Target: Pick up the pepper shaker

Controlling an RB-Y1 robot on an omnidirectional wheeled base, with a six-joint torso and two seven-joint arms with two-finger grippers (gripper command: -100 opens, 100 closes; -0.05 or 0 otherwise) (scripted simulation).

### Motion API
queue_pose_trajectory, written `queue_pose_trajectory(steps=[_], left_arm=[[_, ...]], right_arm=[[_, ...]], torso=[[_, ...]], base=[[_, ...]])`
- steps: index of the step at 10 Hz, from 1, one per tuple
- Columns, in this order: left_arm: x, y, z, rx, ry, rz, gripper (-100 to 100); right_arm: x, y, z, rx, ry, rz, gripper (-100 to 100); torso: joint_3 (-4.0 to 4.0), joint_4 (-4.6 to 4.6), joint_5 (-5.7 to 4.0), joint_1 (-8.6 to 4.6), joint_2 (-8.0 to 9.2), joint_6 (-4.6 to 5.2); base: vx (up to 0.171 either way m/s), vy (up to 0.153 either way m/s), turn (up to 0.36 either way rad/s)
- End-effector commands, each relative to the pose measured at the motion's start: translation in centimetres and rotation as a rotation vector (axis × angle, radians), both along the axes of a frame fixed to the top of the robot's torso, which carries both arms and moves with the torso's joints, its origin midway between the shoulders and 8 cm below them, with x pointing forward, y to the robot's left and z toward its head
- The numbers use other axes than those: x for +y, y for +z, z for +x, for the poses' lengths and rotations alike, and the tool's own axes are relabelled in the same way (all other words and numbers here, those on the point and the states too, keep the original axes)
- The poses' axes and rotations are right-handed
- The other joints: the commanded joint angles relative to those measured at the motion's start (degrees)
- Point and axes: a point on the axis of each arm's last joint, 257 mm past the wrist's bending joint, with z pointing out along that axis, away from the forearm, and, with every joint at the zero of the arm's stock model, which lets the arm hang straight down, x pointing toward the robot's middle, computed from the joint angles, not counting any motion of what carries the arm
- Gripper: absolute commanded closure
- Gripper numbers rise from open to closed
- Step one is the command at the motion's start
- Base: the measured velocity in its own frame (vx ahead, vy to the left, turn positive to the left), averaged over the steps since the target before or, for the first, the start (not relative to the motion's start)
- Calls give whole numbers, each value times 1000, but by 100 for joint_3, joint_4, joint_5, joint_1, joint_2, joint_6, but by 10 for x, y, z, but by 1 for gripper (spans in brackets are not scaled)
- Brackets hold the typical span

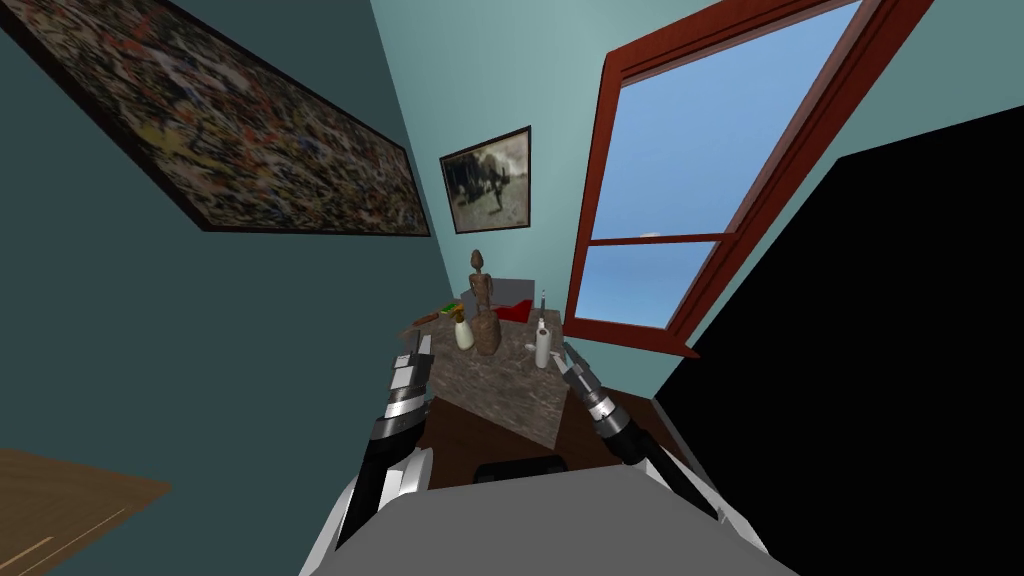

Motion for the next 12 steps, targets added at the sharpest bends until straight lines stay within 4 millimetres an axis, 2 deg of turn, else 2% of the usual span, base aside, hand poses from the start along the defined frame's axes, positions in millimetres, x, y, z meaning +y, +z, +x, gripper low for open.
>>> queue_pose_trajectory(steps=[1,2,3,4,5,7,8,9,10,11,12], left_arm=[[0,0,0,0,0,0,0],[0,0,0,0,0,0,0],[0,0,0,0,0,0,0],[0,0,0,0,0,0,0],[0,0,0,0,0,0,0],[0,0,0,0,0,0,0],[0,0,0,0,0,0,0],[0,0,0,0,0,0,0],[0,0,0,0,0,0,0],[0,0,0,0,0,0,0],[0,0,0,0,0,0,0]], right_arm=[[1,-24,-6,64,30,-9,-100],[-1,-27,-8,69,42,-35,-100],[-2,-49,-13,125,61,-39,-100],[-5,-51,-14,129,71,-63,-100],[-7,-72,-20,185,84,-64,-100],[-12,-76,-22,193,100,-104,-100],[-19,-98,-30,251,114,-122,-100],[-22,-100,-31,256,123,-145,-100],[-29,-121,-39,312,130,-158,-100],[-35,-123,-41,319,141,-189,-100],[-45,-143,-49,375,146,-206,-100]], torso=[[0,0,0,0,0,0],[0,0,0,2,1,-2],[0,0,0,0,0,0],[0,0,0,2,1,-3],[0,0,0,-1,0,0],[-1,0,0,-3,-2,0],[-2,-1,-1,-3,-4,2],[-2,-1,-1,-1,-3,-3],[-2,-1,-1,-2,-4,1],[-1,-1,-1,-1,-2,-1],[-2,0,0,-1,-3,0]], base=[[-17,12,131],[-15,8,74],[-20,12,176],[-16,5,76],[-15,7,164],[-8,2,35],[-10,8,206],[-10,3,102],[-12,9,155],[-11,6,119],[-10,9,178]])
